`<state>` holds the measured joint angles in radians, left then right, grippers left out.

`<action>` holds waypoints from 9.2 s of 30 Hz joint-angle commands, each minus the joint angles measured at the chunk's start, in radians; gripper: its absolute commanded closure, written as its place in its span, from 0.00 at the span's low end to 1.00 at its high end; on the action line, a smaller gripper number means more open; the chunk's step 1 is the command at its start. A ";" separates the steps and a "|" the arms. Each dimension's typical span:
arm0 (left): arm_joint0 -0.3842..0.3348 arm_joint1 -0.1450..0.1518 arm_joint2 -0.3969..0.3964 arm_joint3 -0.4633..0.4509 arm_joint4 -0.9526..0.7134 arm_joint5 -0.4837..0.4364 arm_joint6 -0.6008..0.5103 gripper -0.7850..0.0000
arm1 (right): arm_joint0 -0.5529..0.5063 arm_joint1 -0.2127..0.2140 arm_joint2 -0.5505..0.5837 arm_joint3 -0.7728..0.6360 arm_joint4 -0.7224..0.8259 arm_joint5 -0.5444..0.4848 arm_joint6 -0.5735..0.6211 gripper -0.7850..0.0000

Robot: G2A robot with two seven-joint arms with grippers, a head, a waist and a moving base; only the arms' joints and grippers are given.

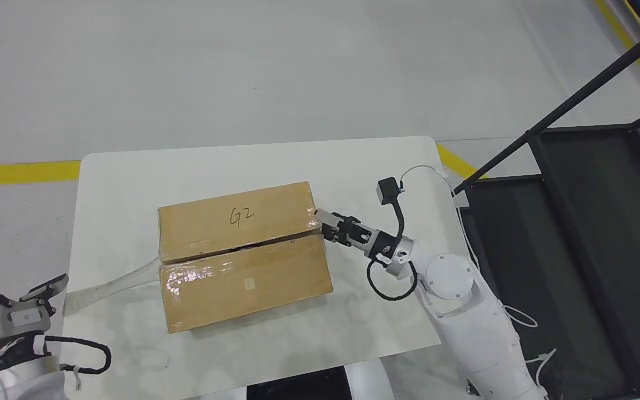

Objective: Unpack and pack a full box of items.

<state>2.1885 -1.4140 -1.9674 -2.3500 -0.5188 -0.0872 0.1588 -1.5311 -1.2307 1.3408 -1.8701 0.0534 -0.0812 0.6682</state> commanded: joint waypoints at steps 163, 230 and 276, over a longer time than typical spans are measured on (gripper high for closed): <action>0.000 0.000 0.000 0.000 0.000 0.000 0.000 0.00 | 0.139 0.069 -0.236 -0.015 -0.208 0.089 -0.099 1.00; 0.000 0.000 0.000 0.000 0.000 0.000 0.000 0.00 | 0.669 -0.162 -0.580 0.444 -0.594 0.439 -0.456 1.00; 0.000 0.000 0.000 0.000 0.000 0.000 0.000 0.00 | 0.294 -0.077 -0.369 -0.073 -0.731 0.169 -0.026 0.00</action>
<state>2.1885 -1.4140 -1.9674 -2.3500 -0.5188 -0.0872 0.1588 -1.2299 -1.3078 0.9821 -1.9212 -0.6733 0.0897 0.6252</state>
